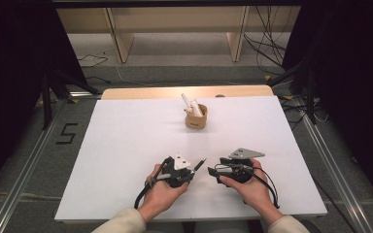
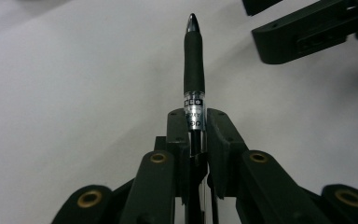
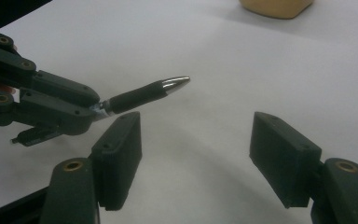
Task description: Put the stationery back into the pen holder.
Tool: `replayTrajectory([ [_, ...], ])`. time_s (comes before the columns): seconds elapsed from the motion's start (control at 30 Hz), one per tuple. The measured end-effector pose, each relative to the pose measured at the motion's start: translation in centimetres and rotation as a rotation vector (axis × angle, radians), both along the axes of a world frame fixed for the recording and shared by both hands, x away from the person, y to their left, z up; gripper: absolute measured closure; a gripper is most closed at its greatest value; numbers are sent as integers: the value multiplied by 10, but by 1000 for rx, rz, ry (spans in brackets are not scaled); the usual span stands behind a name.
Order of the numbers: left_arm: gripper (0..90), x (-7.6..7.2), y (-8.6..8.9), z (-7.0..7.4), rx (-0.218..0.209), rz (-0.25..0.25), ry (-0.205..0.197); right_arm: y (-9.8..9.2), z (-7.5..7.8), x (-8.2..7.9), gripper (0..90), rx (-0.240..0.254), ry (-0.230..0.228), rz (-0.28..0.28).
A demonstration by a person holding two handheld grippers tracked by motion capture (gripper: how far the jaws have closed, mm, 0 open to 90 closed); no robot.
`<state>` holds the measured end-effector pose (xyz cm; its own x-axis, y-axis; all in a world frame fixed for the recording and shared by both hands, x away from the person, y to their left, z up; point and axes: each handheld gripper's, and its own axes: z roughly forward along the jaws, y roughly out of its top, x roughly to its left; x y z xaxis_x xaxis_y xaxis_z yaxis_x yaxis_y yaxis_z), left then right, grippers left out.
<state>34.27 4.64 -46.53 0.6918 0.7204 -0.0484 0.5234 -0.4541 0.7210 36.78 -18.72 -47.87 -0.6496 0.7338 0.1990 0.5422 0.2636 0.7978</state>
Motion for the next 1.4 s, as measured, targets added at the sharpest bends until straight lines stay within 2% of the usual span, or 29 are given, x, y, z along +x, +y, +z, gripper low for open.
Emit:
replayTrajectory([
  [0.33,798,-13,5,4,-29,-4,-15,10,-1,-7,348,81,41,48],
  [0.77,798,-21,7,2,-29,-6,-17,20,-7,-10,350,189,98,74],
  [1.4,798,-27,6,2,-40,-8,-24,29,-7,-11,357,255,125,62],
])
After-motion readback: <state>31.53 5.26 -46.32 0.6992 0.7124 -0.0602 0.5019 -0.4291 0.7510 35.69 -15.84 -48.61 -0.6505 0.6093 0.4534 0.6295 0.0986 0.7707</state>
